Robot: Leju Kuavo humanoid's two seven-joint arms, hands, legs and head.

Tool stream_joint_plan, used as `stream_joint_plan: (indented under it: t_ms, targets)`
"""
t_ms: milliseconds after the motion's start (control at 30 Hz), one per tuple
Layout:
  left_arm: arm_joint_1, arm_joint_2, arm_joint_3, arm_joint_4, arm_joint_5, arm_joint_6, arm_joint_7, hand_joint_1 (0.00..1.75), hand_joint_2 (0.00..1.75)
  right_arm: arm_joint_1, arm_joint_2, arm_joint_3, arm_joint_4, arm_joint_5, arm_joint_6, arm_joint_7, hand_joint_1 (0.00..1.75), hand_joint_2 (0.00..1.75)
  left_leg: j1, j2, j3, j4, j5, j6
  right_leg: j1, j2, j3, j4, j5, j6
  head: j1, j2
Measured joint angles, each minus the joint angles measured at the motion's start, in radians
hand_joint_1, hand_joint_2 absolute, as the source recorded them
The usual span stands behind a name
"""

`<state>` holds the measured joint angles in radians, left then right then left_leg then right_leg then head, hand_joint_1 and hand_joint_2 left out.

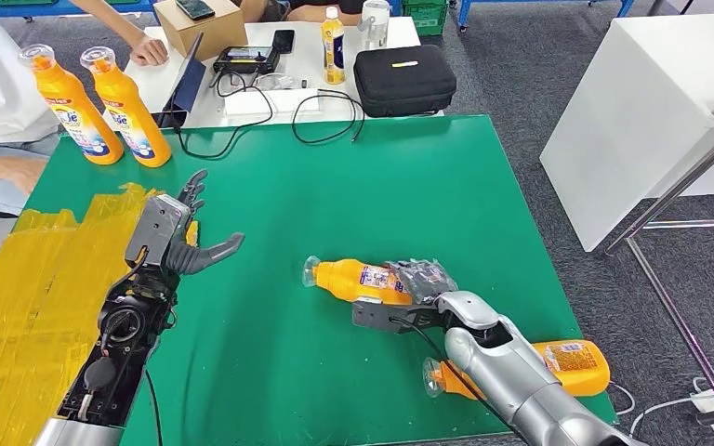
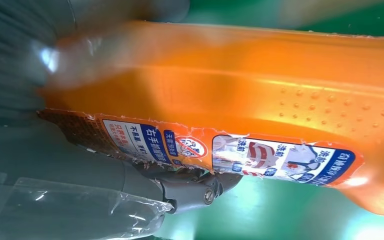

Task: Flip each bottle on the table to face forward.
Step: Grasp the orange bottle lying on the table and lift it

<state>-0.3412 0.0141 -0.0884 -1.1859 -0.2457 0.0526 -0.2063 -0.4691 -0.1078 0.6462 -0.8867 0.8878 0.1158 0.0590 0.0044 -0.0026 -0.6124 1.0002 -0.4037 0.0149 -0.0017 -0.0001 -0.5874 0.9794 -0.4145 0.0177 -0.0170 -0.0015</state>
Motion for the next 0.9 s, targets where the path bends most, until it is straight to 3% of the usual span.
stream_joint_plan:
  t_ms: [133,267,533,733,900]
  targets:
    - [0.000,0.000,-0.005,0.003,0.005,0.006,0.000,0.00,1.75,-0.001,-0.002,0.002,0.006,-0.009,-0.032,-0.003,1.75,1.75,0.000,0.000,0.000,0.000,0.000,0.000,0.000,0.000,0.001,0.000,0.000,0.000,0.000,0.000]
    - [0.002,0.000,-0.009,0.002,0.008,0.010,0.001,0.00,1.75,0.016,0.005,-0.014,0.004,-0.028,-0.122,0.011,1.75,1.75,0.000,0.000,0.000,0.000,0.000,0.000,0.000,0.000,0.001,0.000,0.000,0.000,0.000,0.000]
    - [0.043,-0.001,-0.013,-0.052,-0.009,0.014,0.017,0.00,1.75,0.138,0.068,-0.152,-0.146,-0.087,-0.308,0.016,1.75,1.75,0.000,0.000,-0.006,0.000,0.000,0.000,0.000,0.000,-0.005,0.001,0.000,0.000,0.000,0.000]
    - [0.071,-0.006,-0.025,-0.098,-0.010,0.001,0.017,0.00,1.75,0.227,0.123,-0.253,-0.294,-0.191,-0.443,-0.115,1.75,1.75,0.001,-0.001,-0.008,0.000,-0.001,-0.001,0.000,0.000,-0.007,0.001,-0.001,0.000,0.001,0.000]
    - [0.097,-0.009,-0.069,-0.149,0.042,-0.067,0.009,0.00,1.75,0.301,0.173,-0.325,-0.425,-0.290,-0.527,-0.231,1.75,1.75,0.001,-0.001,-0.009,0.000,-0.001,-0.001,0.000,0.000,-0.009,0.000,-0.001,0.000,0.000,0.000]
